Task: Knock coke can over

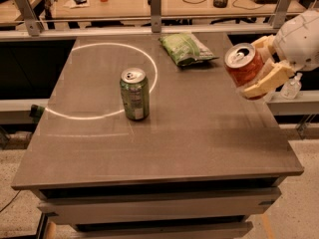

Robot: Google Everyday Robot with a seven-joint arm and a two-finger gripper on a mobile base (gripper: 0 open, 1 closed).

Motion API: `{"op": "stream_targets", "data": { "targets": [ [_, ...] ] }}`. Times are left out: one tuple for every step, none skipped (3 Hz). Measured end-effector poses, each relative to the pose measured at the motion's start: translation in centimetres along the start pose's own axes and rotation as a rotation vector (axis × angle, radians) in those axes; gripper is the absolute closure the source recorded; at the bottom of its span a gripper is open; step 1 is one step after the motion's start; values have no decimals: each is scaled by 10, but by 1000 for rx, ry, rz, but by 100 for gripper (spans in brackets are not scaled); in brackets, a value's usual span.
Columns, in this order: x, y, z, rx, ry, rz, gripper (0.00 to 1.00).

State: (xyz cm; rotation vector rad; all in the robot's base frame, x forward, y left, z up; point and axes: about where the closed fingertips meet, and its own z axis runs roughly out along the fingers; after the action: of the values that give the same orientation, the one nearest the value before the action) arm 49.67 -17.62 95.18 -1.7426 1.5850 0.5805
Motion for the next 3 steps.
{"op": "stream_targets", "data": {
  "targets": [
    [1,-1,9,-24,173,-74,100],
    [11,3,15,-10,327,-168,100],
    [30,7,23,-19,467,-246,100]
  ]
}}
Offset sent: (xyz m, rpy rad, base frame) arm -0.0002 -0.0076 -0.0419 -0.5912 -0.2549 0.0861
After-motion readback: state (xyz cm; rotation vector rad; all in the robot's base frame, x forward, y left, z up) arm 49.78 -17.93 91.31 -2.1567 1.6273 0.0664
